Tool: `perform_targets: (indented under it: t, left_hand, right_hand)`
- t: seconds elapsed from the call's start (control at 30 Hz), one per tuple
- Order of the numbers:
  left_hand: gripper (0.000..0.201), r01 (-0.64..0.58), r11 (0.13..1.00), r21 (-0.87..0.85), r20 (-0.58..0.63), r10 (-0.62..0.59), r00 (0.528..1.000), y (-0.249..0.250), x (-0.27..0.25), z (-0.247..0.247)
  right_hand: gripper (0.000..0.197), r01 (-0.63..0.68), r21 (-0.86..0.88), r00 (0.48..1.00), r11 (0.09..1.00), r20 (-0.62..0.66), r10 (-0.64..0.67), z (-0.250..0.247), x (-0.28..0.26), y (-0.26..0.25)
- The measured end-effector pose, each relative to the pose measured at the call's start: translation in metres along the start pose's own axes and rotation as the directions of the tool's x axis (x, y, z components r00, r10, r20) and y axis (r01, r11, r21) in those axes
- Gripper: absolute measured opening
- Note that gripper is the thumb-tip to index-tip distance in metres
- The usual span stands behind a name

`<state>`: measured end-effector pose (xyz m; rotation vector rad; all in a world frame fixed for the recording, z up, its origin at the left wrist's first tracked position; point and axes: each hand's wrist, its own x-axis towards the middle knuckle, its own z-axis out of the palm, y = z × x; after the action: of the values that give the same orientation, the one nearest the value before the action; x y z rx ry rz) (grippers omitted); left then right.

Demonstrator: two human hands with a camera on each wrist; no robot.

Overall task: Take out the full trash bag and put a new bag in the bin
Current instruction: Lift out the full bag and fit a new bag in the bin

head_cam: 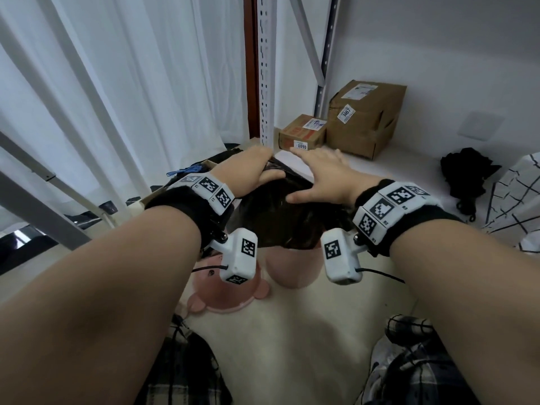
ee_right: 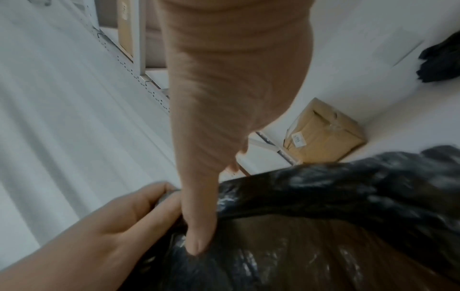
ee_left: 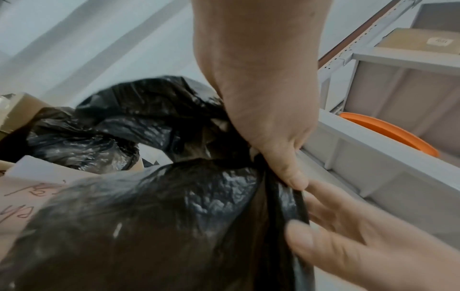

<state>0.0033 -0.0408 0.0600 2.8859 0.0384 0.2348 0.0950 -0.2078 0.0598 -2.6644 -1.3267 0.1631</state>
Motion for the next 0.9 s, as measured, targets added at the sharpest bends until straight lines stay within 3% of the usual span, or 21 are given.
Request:
perform_targets:
  t: [0.07, 0.13, 0.2, 0.27, 0.4, 0.47, 0.53, 0.57, 0.63, 0.67, 0.77, 0.9]
  left_hand:
    - [0.033, -0.034, 0.999, 0.009, -0.018, 0.035, 0.999, 0.008, 0.002, -0.003]
    - [0.029, -0.051, 0.999, -0.003, -0.045, 0.050, 0.998, 0.011, 0.003, -0.004]
    - [0.030, -0.031, 0.999, -0.014, -0.071, 0.030, 0.997, 0.010, 0.000, -0.006]
    - [0.031, 0.015, 1.000, 0.023, -0.099, -0.013, 0.995, 0.008, -0.004, -0.008]
    - [0.041, 0.036, 0.999, -0.013, 0.036, -0.036, 0.999, 0.004, -0.010, -0.012]
    - [0.041, 0.007, 0.998, 0.058, 0.110, -0.013, 0.994, 0.001, -0.012, -0.014]
    - [0.029, 0.003, 0.994, 0.113, 0.088, -0.013, 0.996, -0.002, -0.014, -0.014]
    - [0.026, 0.015, 0.993, 0.115, 0.065, -0.022, 0.998, -0.004, -0.014, -0.014]
    - [0.025, 0.058, 0.992, 0.113, 0.050, -0.064, 0.997, -0.005, -0.014, -0.014]
    - [0.027, 0.075, 0.991, 0.110, 0.049, -0.080, 0.996, -0.005, -0.014, -0.014]
    - [0.034, 0.091, 0.991, 0.100, 0.050, -0.096, 0.994, -0.004, -0.015, -0.011]
    - [0.024, 0.109, 0.979, 0.171, 0.007, -0.111, 0.994, -0.008, -0.015, -0.008]
  right_hand:
    - [0.082, 0.050, 0.119, 0.999, 0.992, -0.004, -0.049, 0.001, 0.004, -0.007]
    - [0.052, 0.060, 0.186, 0.998, 0.981, 0.004, -0.062, 0.001, 0.005, -0.006]
    - [0.026, 0.018, 0.214, 1.000, 0.977, 0.009, -0.021, -0.001, 0.002, -0.004]
    - [0.016, -0.009, 0.265, 0.999, 0.964, -0.032, 0.018, -0.004, 0.000, 0.002]
    - [0.013, 0.033, 0.323, 0.992, 0.946, -0.126, 0.009, -0.006, -0.001, 0.013]
    - [0.017, 0.009, 0.336, 0.993, 0.942, -0.112, 0.030, -0.005, -0.002, 0.018]
    - [0.029, -0.044, 0.317, 0.996, 0.948, -0.062, 0.067, -0.004, -0.004, 0.023]
    - [0.028, -0.064, 0.248, 0.995, 0.967, -0.058, 0.081, -0.003, -0.004, 0.025]
    - [0.008, -0.110, 0.027, 0.993, 0.994, -0.040, 0.111, -0.004, -0.004, 0.027]
    - [0.018, -0.142, -0.043, 0.989, 0.989, -0.040, 0.140, -0.003, -0.004, 0.028]
    - [0.029, -0.163, -0.040, 0.987, 0.986, -0.002, 0.163, -0.002, -0.005, 0.029]
    - [0.030, -0.133, 0.021, 0.991, 0.991, 0.018, 0.132, -0.001, -0.005, 0.030]
